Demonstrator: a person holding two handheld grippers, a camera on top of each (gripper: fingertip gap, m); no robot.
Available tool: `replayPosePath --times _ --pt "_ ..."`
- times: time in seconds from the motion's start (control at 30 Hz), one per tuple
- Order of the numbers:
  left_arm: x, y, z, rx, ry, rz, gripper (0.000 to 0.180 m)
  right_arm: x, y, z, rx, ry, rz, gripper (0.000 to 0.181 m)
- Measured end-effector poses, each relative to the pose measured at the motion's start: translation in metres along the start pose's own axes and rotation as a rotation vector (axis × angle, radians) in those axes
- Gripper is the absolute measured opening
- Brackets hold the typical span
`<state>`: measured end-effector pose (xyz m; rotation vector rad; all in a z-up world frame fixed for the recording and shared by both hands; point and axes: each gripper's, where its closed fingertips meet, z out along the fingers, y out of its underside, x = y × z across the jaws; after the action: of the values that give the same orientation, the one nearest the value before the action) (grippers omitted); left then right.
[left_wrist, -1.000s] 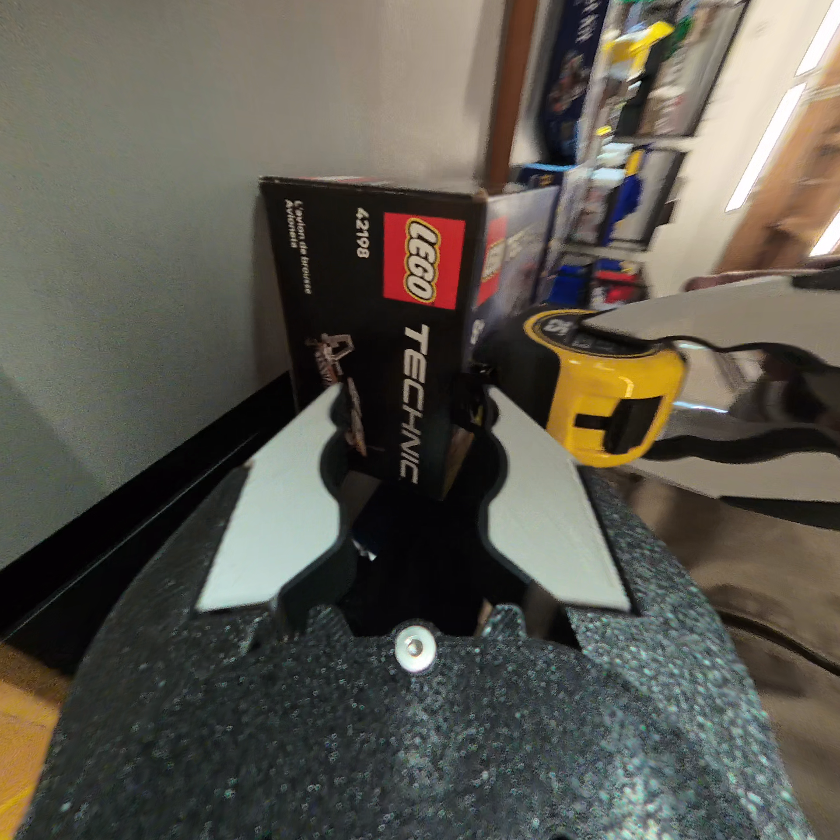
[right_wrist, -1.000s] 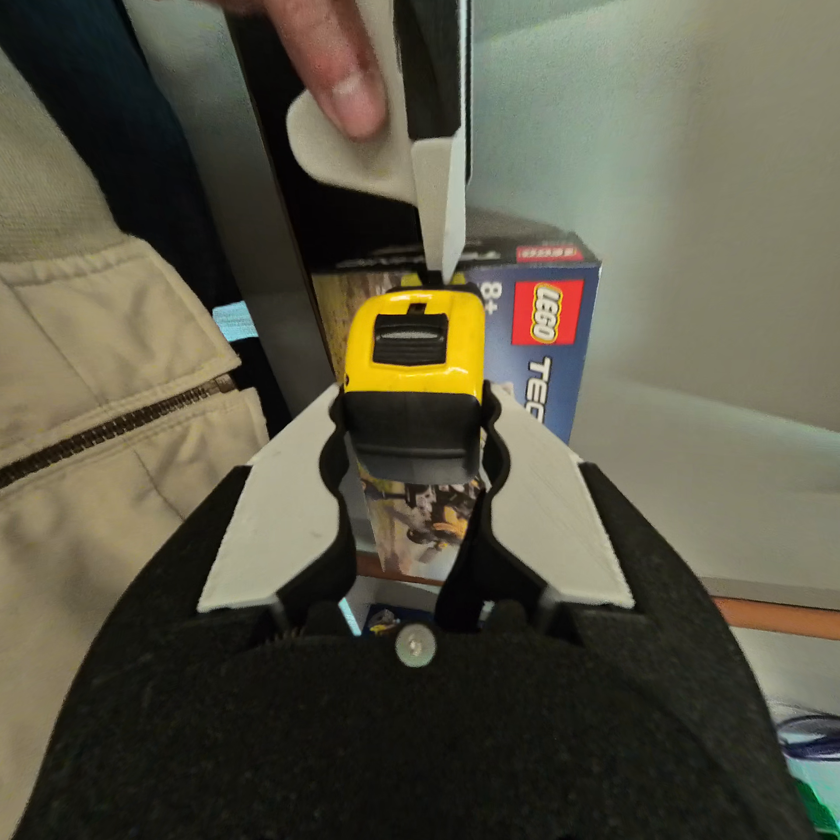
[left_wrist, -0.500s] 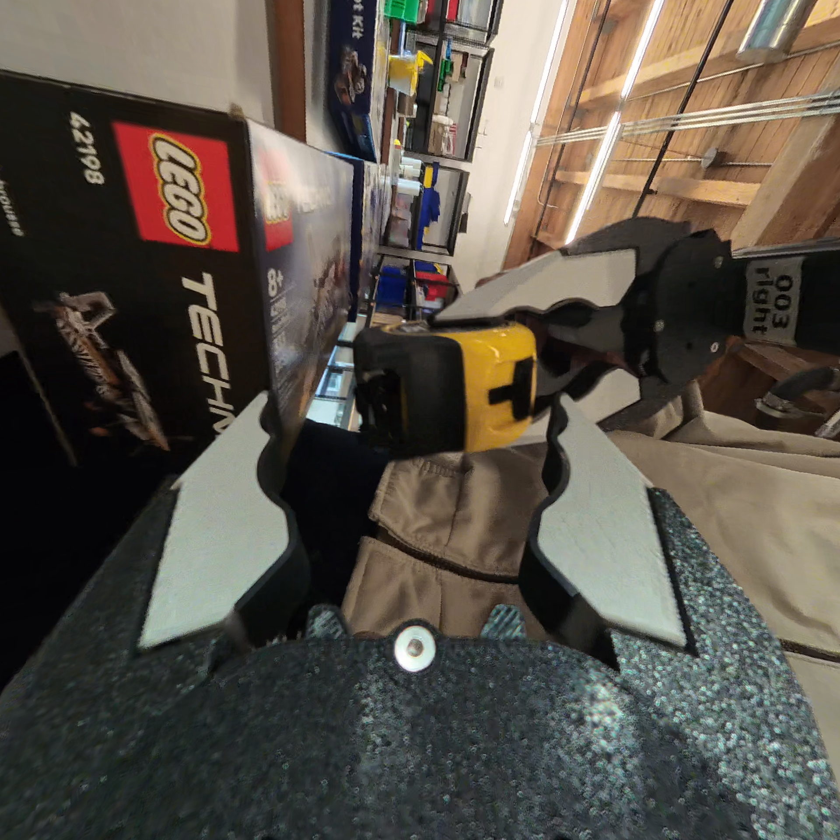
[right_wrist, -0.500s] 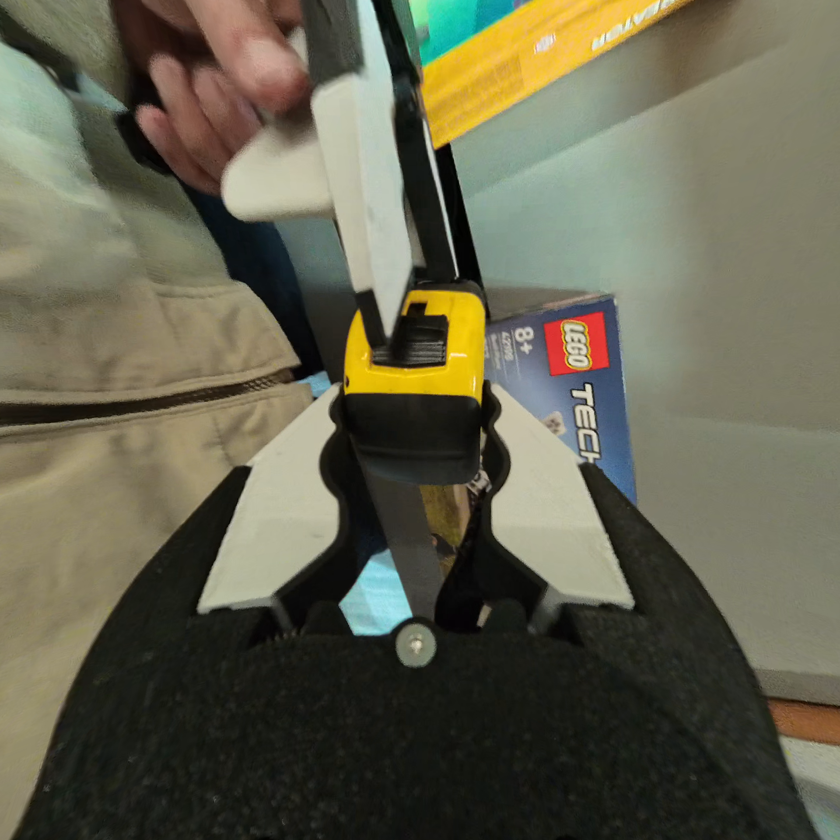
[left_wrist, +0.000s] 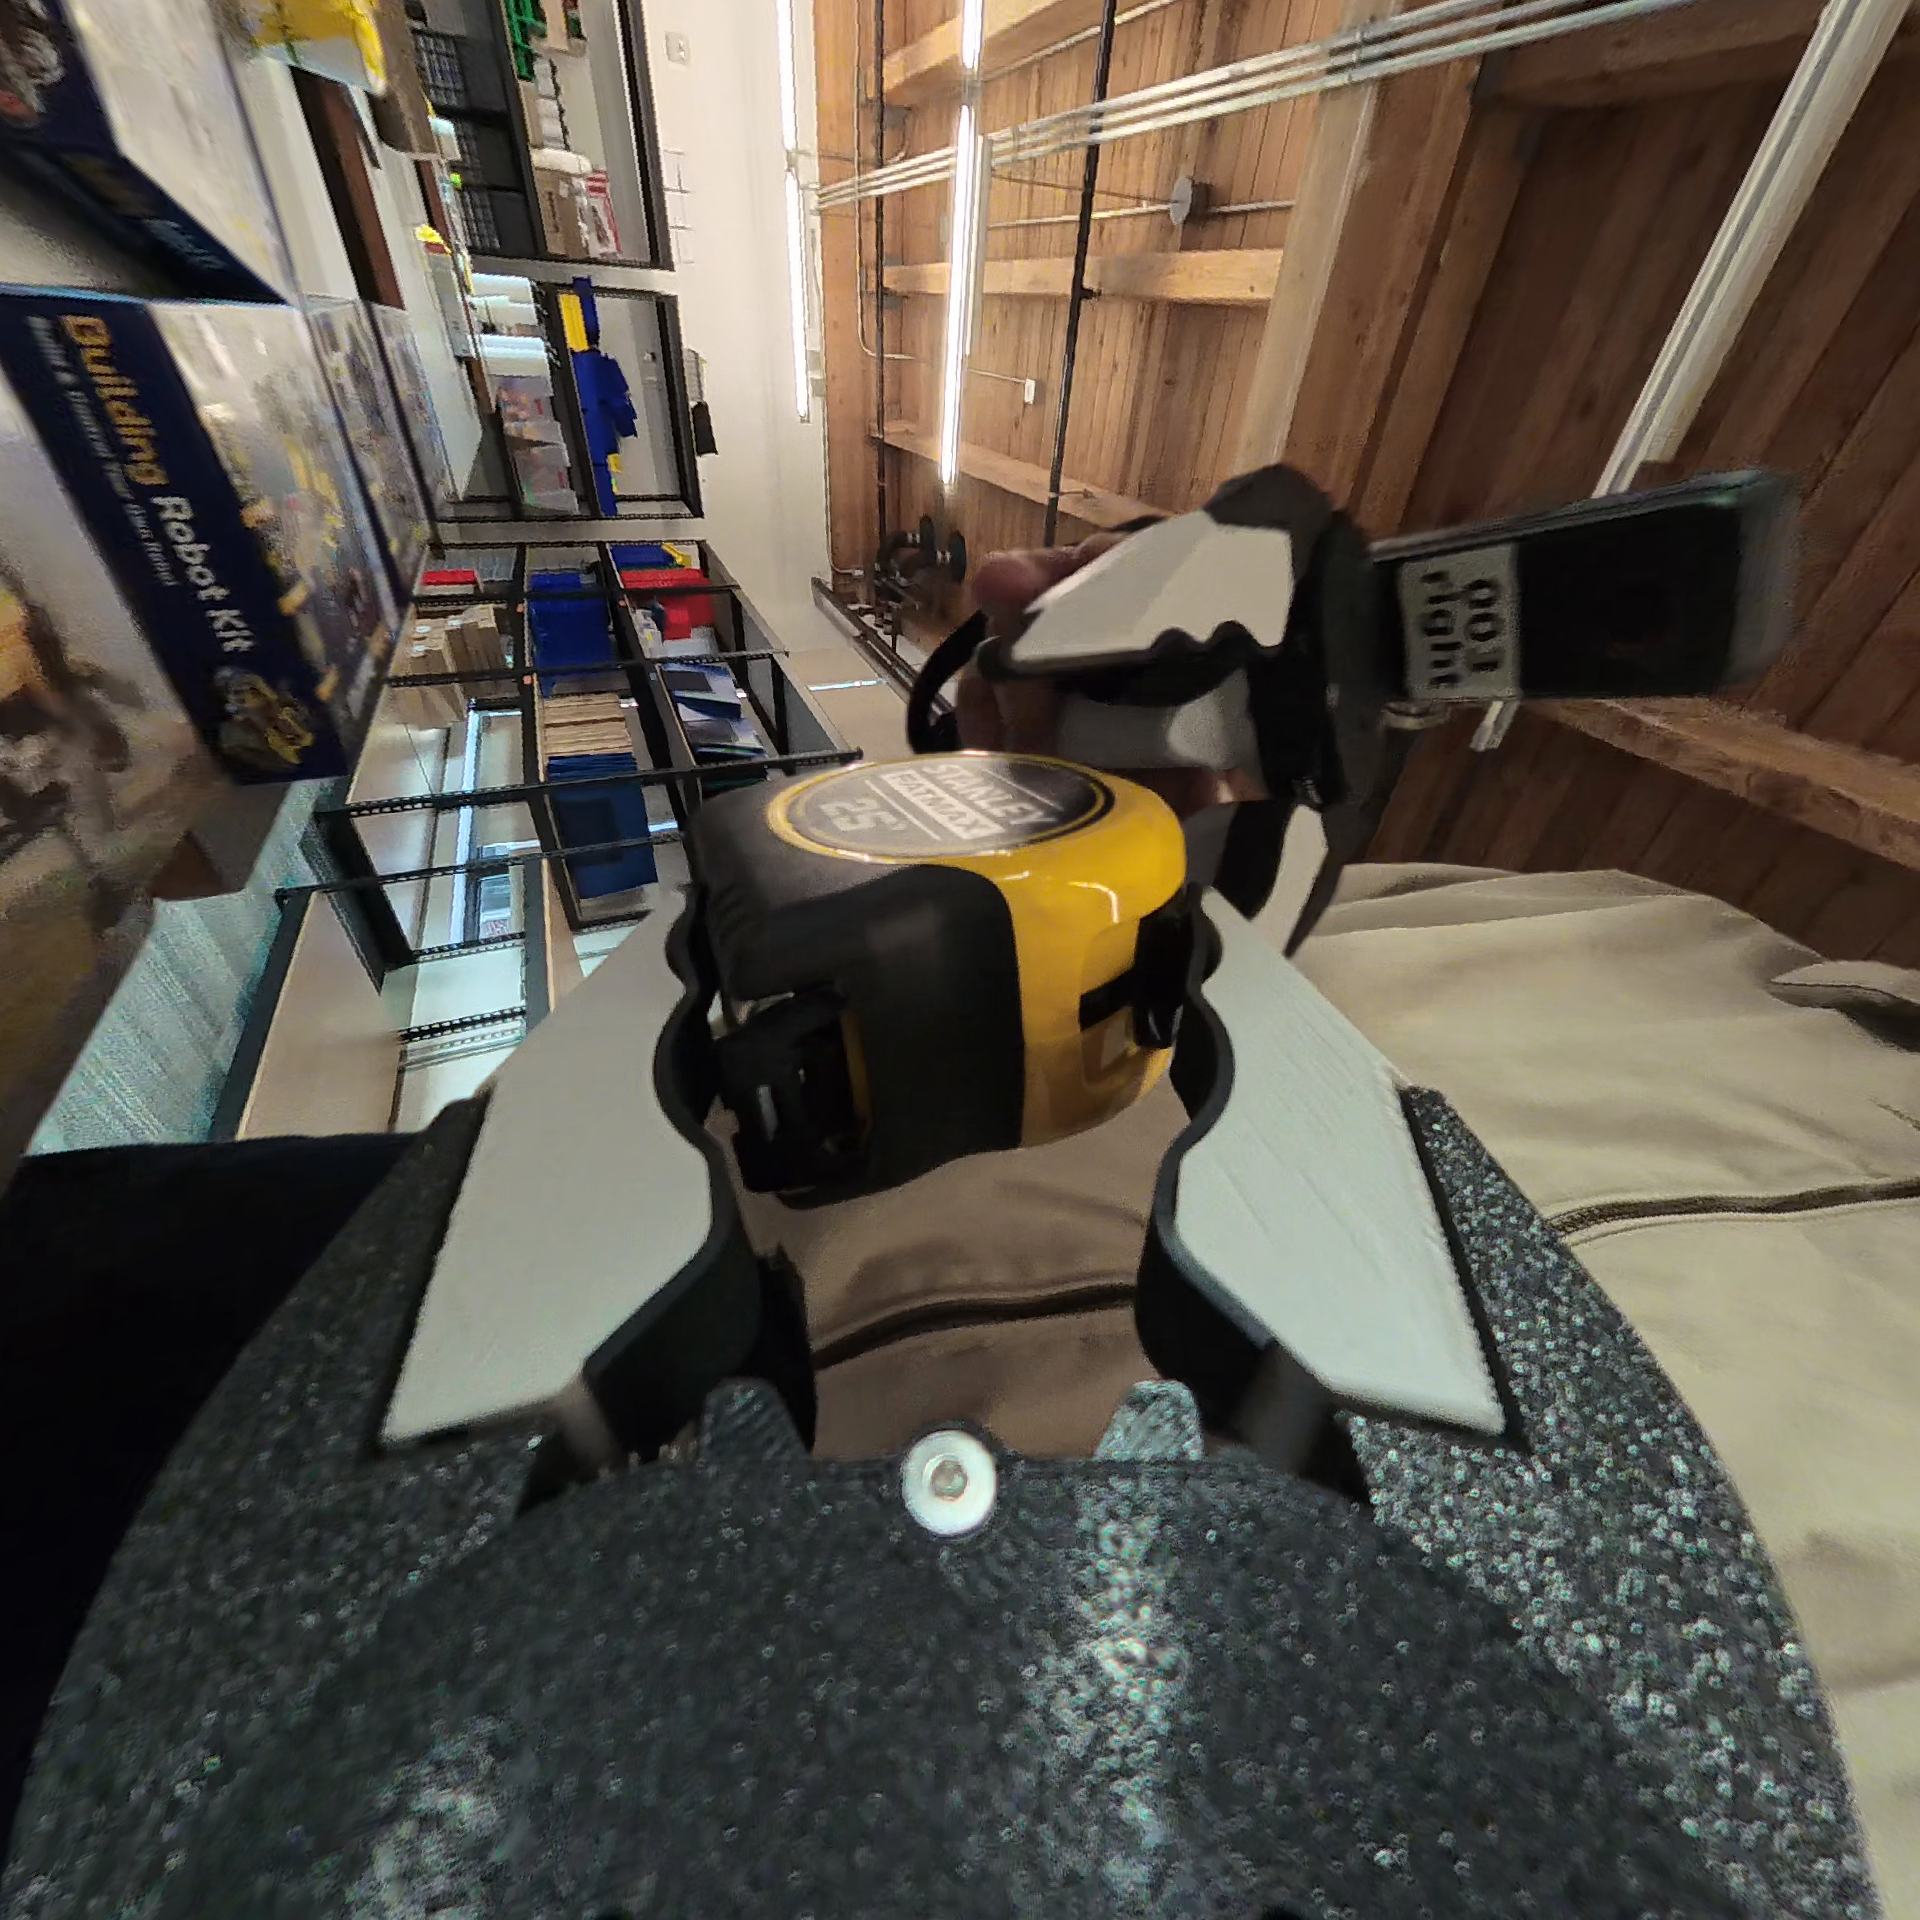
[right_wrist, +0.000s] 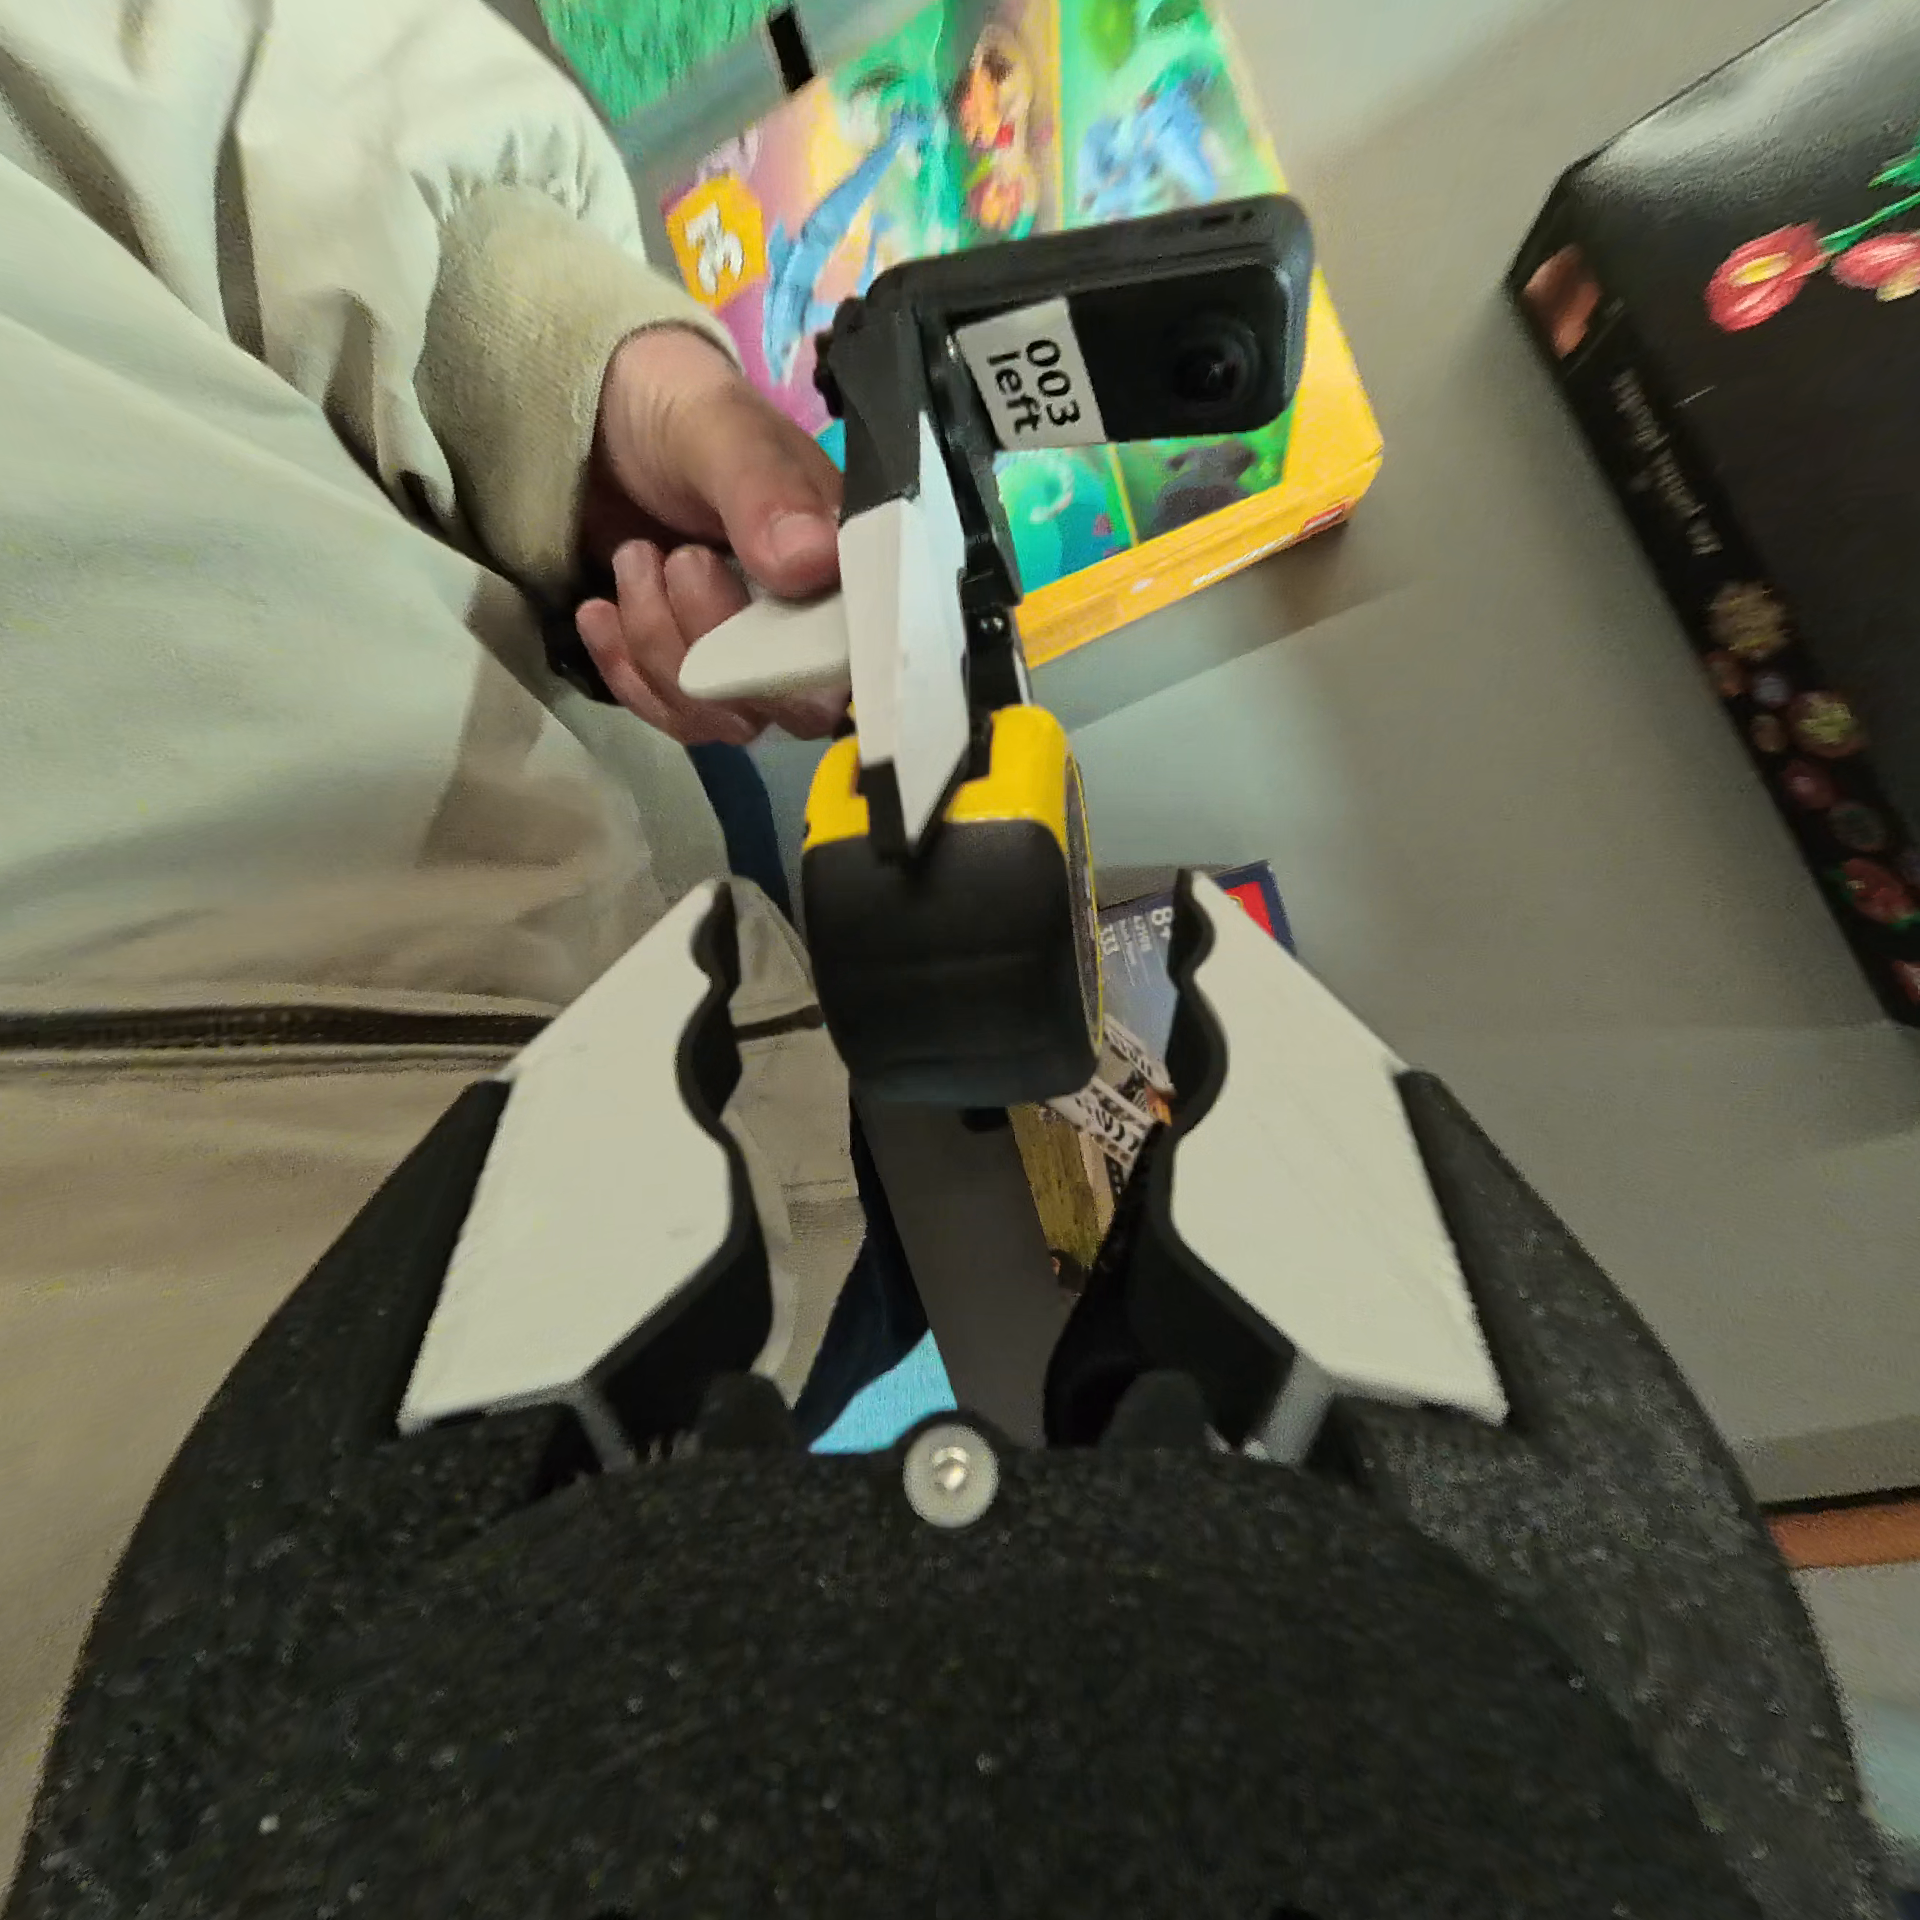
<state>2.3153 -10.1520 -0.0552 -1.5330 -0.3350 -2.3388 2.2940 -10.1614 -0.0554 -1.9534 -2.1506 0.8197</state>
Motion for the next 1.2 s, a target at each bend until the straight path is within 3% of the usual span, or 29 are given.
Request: replayPosePath --times 0.1,0.23,0.37,0.63,0.83,1.2 --pt "0.023 -0.002 0.019 -0.017 0.038 -0.011 0.088 -0.005 0.006 -0.025 0.161 0.102 0.038 0.083" --pt "0.055 0.012 0.054 -0.1 0.093 -0.029 0.089 -0.017 0.002 -0.065 0.423 0.187 0.117 0.066" --pt "0.077 0.038 0.099 -0.213 0.115 -0.09 0.088 -0.043 0.014 -0.111 0.553 0.237 0.131 0.061" --pt "0.08 0.128 0.235 -0.56 0.01 -0.074 0.088 -0.106 0.115 -0.216 0.624 0.571 0.284 0.06" --pt "0.037 0.235 0.361 -0.802 -0.034 -0.101 0.088 -0.175 0.253 -0.287 0.68 0.855 0.451 0.059" --pt "-0.05 0.454 0.569 -1.109 -0.104 -0.277 0.088 -0.327 0.508 -0.389 0.749 0.973 0.765 0.059"
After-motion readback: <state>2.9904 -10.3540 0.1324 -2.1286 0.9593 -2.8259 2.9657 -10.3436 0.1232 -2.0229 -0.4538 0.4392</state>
